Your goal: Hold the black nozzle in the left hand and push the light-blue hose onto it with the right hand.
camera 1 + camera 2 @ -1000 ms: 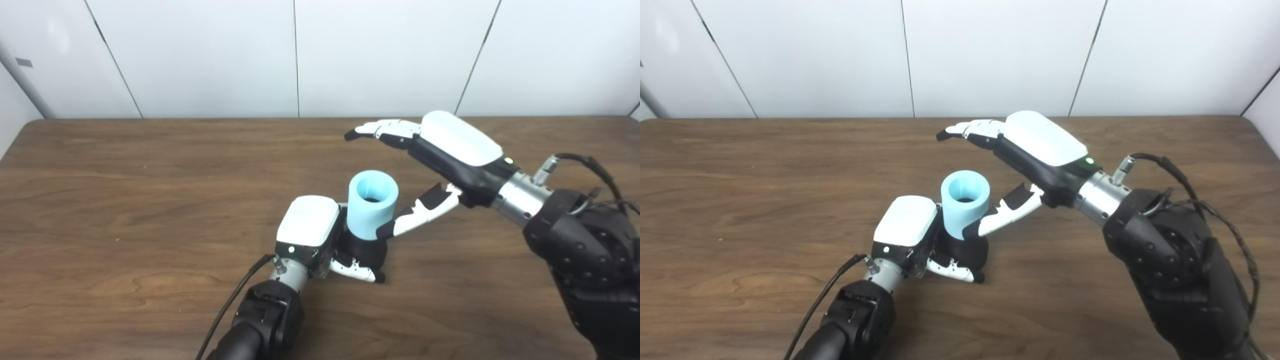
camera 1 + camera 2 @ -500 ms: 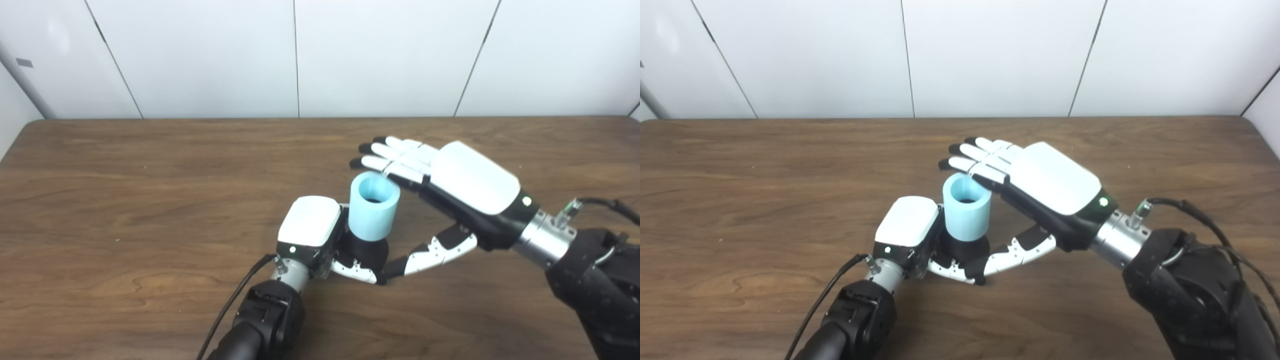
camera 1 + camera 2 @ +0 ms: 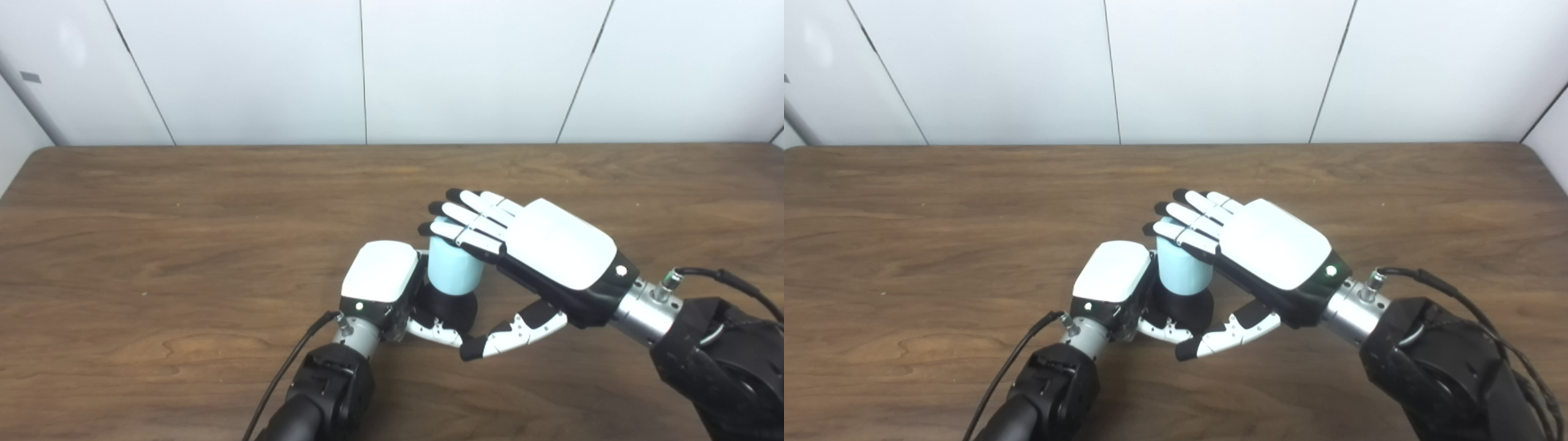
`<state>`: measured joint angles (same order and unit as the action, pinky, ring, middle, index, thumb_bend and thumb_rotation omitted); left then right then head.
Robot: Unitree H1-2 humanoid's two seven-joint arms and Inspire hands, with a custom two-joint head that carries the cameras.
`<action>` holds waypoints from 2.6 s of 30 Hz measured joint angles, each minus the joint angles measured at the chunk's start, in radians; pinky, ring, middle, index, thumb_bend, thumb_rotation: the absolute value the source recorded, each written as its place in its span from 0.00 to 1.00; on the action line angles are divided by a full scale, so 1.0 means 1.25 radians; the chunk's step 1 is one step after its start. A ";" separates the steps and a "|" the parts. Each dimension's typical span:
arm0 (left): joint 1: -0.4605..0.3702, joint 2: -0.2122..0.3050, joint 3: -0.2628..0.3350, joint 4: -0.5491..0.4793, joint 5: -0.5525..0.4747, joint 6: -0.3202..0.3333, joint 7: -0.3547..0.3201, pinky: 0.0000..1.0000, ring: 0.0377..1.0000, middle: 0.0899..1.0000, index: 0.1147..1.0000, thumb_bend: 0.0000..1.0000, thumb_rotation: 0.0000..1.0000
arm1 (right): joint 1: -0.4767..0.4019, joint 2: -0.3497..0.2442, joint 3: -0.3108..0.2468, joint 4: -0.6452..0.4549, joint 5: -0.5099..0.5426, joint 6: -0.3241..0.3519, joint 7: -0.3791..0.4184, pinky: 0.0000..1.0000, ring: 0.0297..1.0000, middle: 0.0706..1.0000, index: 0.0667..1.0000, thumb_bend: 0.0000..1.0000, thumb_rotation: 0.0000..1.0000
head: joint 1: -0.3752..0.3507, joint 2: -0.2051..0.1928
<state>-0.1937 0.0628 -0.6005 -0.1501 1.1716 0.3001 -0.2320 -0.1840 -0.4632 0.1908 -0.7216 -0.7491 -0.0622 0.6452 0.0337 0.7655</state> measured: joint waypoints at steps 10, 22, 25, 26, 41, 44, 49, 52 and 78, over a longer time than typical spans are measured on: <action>0.001 -0.002 0.000 0.000 -0.001 0.000 0.000 0.46 0.51 0.46 0.42 0.52 0.00 | 0.019 0.002 -0.028 -0.004 0.013 0.000 0.000 0.90 0.98 0.95 0.90 0.59 0.89 | 0.000 0.005; 0.001 -0.003 0.000 -0.002 -0.003 -0.001 0.000 0.45 0.51 0.47 0.42 0.52 0.00 | 0.030 0.002 -0.038 -0.023 0.043 0.028 0.018 0.87 0.97 0.96 0.93 0.57 0.90 | 0.001 0.009; 0.001 -0.002 -0.001 -0.003 -0.003 -0.001 -0.002 0.47 0.53 0.49 0.41 0.52 0.00 | 0.043 0.003 -0.037 -0.021 0.052 0.029 0.017 0.89 0.98 0.97 0.92 0.57 0.83 | -0.001 0.010; 0.001 -0.002 -0.001 -0.003 -0.003 -0.002 -0.002 0.47 0.53 0.49 0.41 0.52 0.00 | 0.049 0.003 -0.035 -0.021 0.055 0.029 0.014 0.89 0.98 0.97 0.92 0.57 0.82 | -0.001 0.010; 0.002 -0.001 0.000 -0.006 -0.003 -0.003 -0.009 0.43 0.48 0.41 0.42 0.52 0.00 | 0.103 0.016 0.005 0.029 0.044 -0.019 -0.119 0.89 0.95 0.93 0.88 0.60 0.84 | 0.000 0.016; 0.002 -0.001 0.000 -0.006 -0.004 -0.005 -0.009 0.44 0.48 0.42 0.42 0.52 0.00 | 0.104 0.015 0.009 0.039 0.044 -0.020 -0.134 0.88 0.95 0.92 0.88 0.60 0.85 | 0.000 0.016; 0.002 0.000 0.004 -0.006 -0.014 -0.005 -0.009 0.44 0.49 0.44 0.42 0.52 0.00 | 0.105 0.012 0.014 0.049 0.044 -0.022 -0.152 0.85 0.94 0.91 0.87 0.59 0.84 | 0.000 0.018; 0.002 0.001 0.005 -0.007 -0.017 -0.005 -0.011 0.44 0.49 0.44 0.42 0.52 0.00 | 0.105 0.009 0.018 0.055 0.044 -0.024 -0.167 0.85 0.93 0.91 0.87 0.59 0.82 | -0.002 0.020; 0.001 0.003 0.003 -0.022 -0.018 -0.004 -0.039 0.44 0.50 0.44 0.41 0.52 0.00 | 0.108 -0.021 0.041 0.065 0.028 -0.023 -0.173 0.88 0.94 0.92 0.88 0.60 0.81 | -0.004 0.027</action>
<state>-0.1919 0.0671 -0.5967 -0.1777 1.1490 0.2951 -0.2813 -0.0484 -0.4892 0.2426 -0.6399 -0.7145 -0.0908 0.4290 0.0291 0.7992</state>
